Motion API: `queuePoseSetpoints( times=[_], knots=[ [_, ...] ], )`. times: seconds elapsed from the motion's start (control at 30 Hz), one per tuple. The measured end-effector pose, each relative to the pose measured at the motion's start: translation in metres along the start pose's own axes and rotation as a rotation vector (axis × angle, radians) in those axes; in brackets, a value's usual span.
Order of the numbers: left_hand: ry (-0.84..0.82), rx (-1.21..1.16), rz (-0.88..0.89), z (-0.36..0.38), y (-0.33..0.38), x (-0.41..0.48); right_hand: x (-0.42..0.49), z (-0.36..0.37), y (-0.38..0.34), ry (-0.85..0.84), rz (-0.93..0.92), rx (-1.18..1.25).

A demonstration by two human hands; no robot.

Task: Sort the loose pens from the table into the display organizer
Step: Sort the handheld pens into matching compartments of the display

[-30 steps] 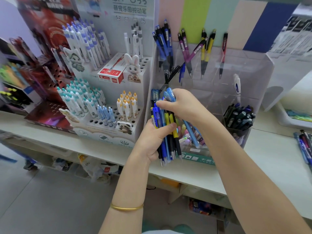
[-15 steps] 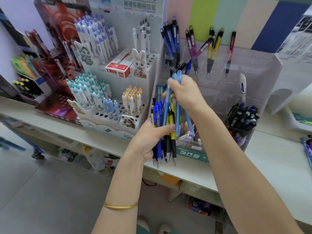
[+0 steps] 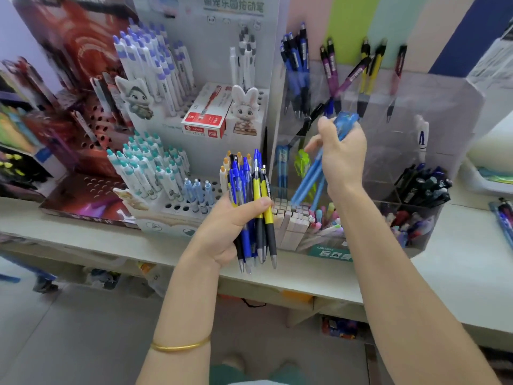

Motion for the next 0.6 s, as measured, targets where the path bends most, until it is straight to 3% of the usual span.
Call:
queuePoseSetpoints(
  times=[0.13, 0.23, 0.6],
  knots=[
    [-0.043, 0.005, -0.016, -0.01, 0.009, 0.006, -0.003, 0.011, -0.001, 0.167, -0.138, -0.171],
    [-0.067, 0.023, -0.027, -0.015, 0.01, 0.009, -0.007, 0.018, -0.005, 0.249, -0.251, -0.147],
    [-0.133, -0.034, -0.076, -0.024, 0.012, 0.016, -0.016, 0.055, 0.01, 0.243, -0.451, -0.395]
  ],
)
Point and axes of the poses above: each hand's wrist, its own x-axis towards the middle knuckle, its own z-axis out of the palm, y = z × x, the point moved 2 cm from there along x, towards the middle knuckle, and after that the axes turned 12 degrees about -x, right-handed, at the moved point
